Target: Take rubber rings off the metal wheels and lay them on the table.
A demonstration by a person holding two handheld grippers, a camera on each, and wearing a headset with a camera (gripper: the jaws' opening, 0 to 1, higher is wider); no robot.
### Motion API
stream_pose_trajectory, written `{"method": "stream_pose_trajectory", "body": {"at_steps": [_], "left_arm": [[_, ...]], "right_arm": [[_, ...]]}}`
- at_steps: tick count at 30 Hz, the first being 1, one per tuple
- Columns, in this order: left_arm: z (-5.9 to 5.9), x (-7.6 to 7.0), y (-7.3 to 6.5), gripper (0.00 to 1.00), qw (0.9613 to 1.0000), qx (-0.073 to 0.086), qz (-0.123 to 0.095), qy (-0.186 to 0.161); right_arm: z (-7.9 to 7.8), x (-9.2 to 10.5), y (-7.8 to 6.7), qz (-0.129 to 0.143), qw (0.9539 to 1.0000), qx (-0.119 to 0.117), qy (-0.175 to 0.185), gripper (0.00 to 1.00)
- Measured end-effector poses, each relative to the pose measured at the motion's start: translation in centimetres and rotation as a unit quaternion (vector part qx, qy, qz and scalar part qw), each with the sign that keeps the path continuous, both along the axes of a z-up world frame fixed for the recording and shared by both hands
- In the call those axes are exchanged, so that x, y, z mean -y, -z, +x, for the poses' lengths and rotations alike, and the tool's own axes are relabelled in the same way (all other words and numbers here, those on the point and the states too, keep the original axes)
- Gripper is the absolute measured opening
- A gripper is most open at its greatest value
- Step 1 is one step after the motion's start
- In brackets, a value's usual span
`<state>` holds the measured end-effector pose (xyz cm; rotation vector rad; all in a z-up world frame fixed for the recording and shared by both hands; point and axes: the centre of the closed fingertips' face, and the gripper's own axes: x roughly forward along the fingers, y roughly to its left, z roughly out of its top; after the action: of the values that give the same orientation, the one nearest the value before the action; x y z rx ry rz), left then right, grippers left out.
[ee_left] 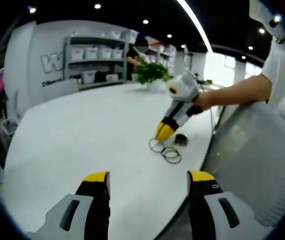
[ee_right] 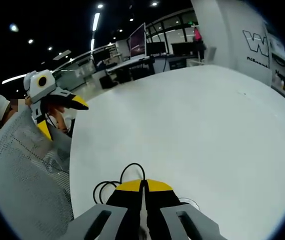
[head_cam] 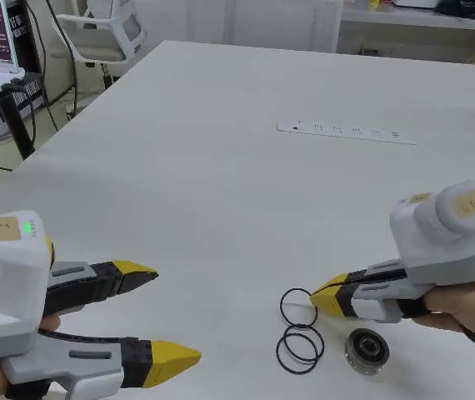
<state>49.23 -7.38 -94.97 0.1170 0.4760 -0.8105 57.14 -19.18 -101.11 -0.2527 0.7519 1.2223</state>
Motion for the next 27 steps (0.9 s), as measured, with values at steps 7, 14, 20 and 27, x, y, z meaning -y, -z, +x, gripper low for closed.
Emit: {"method": "stream_pose_trajectory", "body": {"at_steps": [7,14,20,27], "left_arm": [[0.0,0.0,-0.1,0.63,1.0,0.0,-0.001,-0.001],[0.0,-0.1,0.0,0.62,1.0,0.0,0.0,-0.002],[0.0,-0.1,0.0,0.62,1.0,0.0,0.002,-0.002],[0.0,-0.1,-0.1,0.62,1.0,0.002,0.006,-0.001]], "right_arm": [[0.2,-0.4,0.0,0.002,0.9999,0.011,-0.006,0.0],[0.0,-1.1,-0.2,0.007,0.9993,0.03,-0.02,0.0],[0.3,-0.9,0.0,0.0,0.9994,0.031,-0.014,0.07],[1.0,0.0,-0.9,0.018,0.9994,0.028,0.012,0.09]]}}
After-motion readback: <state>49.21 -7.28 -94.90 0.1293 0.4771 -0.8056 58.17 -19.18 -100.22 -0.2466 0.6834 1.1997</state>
